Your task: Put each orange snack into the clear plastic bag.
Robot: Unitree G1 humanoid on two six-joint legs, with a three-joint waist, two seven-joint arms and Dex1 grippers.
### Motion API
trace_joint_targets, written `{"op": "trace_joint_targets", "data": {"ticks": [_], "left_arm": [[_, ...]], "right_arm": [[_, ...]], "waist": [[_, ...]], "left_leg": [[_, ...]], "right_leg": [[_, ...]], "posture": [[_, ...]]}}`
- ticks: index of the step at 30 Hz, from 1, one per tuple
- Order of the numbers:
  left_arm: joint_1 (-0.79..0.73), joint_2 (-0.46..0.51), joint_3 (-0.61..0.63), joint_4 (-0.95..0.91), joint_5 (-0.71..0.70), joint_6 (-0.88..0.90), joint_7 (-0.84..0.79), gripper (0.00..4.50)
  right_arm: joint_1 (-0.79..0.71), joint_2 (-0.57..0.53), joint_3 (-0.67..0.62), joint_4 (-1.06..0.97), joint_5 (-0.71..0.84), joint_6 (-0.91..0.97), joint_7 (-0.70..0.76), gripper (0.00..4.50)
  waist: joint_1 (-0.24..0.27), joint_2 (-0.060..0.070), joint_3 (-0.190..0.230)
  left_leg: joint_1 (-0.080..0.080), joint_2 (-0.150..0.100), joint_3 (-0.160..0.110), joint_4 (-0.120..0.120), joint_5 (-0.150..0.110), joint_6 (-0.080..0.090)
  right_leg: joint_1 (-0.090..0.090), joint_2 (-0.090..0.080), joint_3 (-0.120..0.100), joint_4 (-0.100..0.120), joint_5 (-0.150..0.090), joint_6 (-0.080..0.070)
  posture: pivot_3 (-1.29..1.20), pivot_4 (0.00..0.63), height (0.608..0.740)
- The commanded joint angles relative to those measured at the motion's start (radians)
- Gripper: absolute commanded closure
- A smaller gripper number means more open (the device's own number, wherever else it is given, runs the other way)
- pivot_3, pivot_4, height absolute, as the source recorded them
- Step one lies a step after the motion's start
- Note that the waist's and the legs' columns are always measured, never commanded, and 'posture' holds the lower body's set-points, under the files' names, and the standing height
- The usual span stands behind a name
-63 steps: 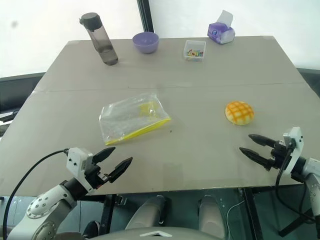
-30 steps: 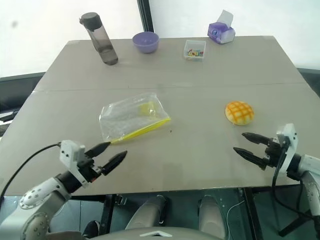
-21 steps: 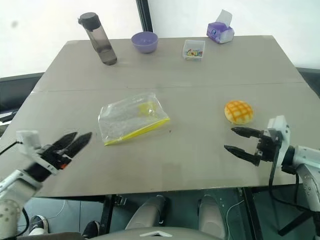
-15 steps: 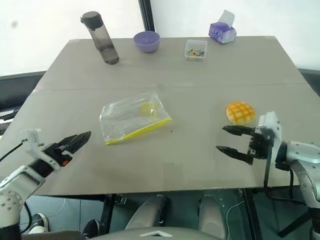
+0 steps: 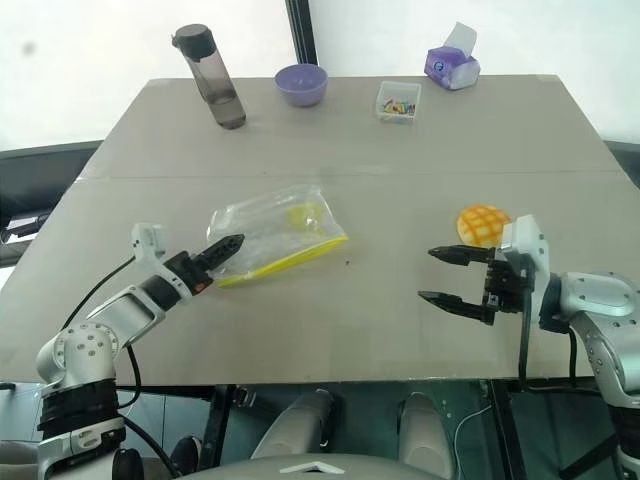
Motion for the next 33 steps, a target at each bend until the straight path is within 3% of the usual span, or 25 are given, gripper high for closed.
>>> {"op": "trace_joint_targets", "data": {"ticks": [1, 5, 7, 10, 13, 17, 21, 29, 33], "left_arm": [[0.001, -0.028, -0.033, 0.019, -0.027, 0.072, 0.024, 1.93], [-0.007, -0.042, -0.013, -0.008, -0.073, 0.125, 0.045, 3.88], [-0.008, -0.051, 0.003, -0.002, -0.096, 0.146, 0.058, 4.46], [0.009, -0.064, 0.012, -0.062, -0.262, 0.254, 0.038, 4.46], [0.043, -0.076, -0.011, -0.146, -0.443, 0.338, 0.047, 4.46], [0.057, -0.082, -0.048, -0.146, -0.527, 0.347, 0.129, 4.46], [0.063, -0.083, -0.068, -0.138, -0.564, 0.322, 0.182, 4.46], [0.077, -0.057, -0.099, -0.137, -0.607, 0.281, 0.22, 4.46], [0.087, -0.052, -0.11, -0.13, -0.598, 0.256, 0.227, 4.46]], "right_arm": [[-0.005, 0.004, -0.001, -0.032, 0.007, -0.014, -0.009, 1.22], [-0.011, 0.012, 0.009, -0.021, -0.001, -0.018, -0.021, 1.22], [-0.021, 0.02, 0.025, -0.013, -0.017, -0.035, -0.023, 1.22], [-0.05, 0.079, 0.078, 0.015, -0.12, -0.103, -0.103, 1.22], [-0.082, 0.134, 0.192, 0.085, -0.379, -0.184, -0.271, 1.22], [-0.151, 0.169, 0.317, 0.22, -0.605, -0.317, -0.373, 1.22], [-0.235, 0.219, 0.37, 0.318, -0.701, -0.353, -0.451, 1.22], [-0.292, 0.232, 0.38, 0.386, -0.708, -0.426, -0.44, 1.22], [-0.227, 0.18, 0.35, 0.262, -0.526, -0.402, -0.28, 1.22]], "waist": [[-0.001, 0.0, 0.0], [-0.004, 0.0, 0.0], [-0.004, 0.001, 0.0], [-0.005, 0.0, 0.0], [-0.01, -0.001, 0.0], [-0.011, -0.001, 0.001], [-0.024, -0.001, 0.001], [-0.029, -0.001, 0.001], [-0.029, -0.001, 0.001]], "left_leg": [[0.0, 0.0, 0.0, 0.0, 0.0, 0.0], [0.0, 0.0, 0.0, 0.0, 0.0, 0.0], [0.0, 0.0, 0.0, 0.0, 0.0, 0.0], [0.0, 0.0, 0.0, 0.0, 0.0, 0.0], [-0.001, 0.0, -0.001, 0.001, 0.0, 0.0], [-0.001, -0.001, -0.001, 0.0, 0.003, -0.005], [-0.001, -0.001, 0.001, 0.0, 0.003, -0.006], [-0.001, -0.001, 0.001, 0.0, 0.003, -0.006], [-0.001, 0.0, 0.001, 0.0, 0.003, -0.006]], "right_leg": [[0.0, 0.0, 0.0, 0.0, 0.0, 0.0], [-0.001, 0.0, 0.0, 0.0, 0.0, 0.0], [-0.001, 0.0, 0.0, 0.0, 0.0, 0.0], [-0.001, 0.001, 0.0, 0.0, 0.0, 0.0], [-0.002, 0.0, 0.001, 0.0, 0.0, 0.0], [-0.004, 0.002, 0.002, 0.002, 0.0, 0.0], [-0.004, 0.002, 0.003, 0.002, 0.001, -0.001], [-0.004, 0.003, 0.003, 0.001, 0.001, -0.001], [-0.004, 0.003, 0.003, 0.001, 0.001, -0.001]], "posture": [[0.0, 0.15, 0.739], [0.0, 0.15, 0.739], [0.0, 0.15, 0.739], [0.0, 0.15, 0.739], [0.0, 0.15, 0.739], [0.0, 0.15, 0.739], [0.0, 0.15, 0.739], [0.0, 0.15, 0.739], [0.0, 0.15, 0.739]]}}
